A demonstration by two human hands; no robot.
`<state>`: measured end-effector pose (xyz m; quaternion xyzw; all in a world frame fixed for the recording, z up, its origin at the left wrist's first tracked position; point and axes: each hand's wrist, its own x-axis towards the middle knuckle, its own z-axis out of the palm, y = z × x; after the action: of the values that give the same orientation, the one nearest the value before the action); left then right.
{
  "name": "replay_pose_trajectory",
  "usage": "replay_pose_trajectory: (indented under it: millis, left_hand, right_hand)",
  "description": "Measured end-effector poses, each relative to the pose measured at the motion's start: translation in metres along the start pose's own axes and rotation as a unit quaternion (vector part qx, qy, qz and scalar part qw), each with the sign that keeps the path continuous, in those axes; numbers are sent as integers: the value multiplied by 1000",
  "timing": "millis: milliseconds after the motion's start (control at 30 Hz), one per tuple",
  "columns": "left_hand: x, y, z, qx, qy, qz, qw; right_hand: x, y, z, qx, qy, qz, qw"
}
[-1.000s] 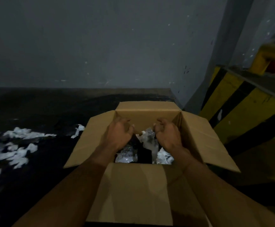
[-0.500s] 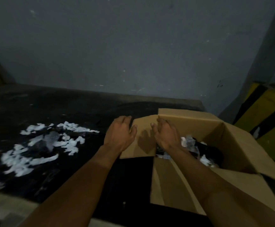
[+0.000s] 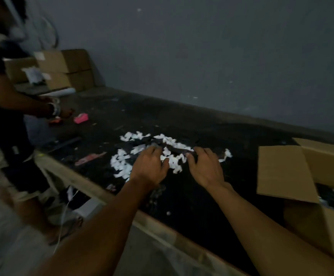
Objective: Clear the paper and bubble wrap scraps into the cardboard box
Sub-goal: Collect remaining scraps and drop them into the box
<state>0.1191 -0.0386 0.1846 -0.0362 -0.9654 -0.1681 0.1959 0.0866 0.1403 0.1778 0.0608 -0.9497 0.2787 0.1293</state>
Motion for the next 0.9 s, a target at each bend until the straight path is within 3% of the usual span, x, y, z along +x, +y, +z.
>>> replay_pose_trajectory:
  millis: [367,600,900]
  left_hand:
    - [-20,-94,39,-17,-52,-98,994]
    - [41,-108,98,-17,-95,-94,991]
    - [127,-77,180,-37,-140,-55,988]
  right_hand:
    - [14,-23,111,-10,-111,-14,994]
    - [73,18,156,-7,-137,22,990]
    - [150,86,185,-15,-147,40,988]
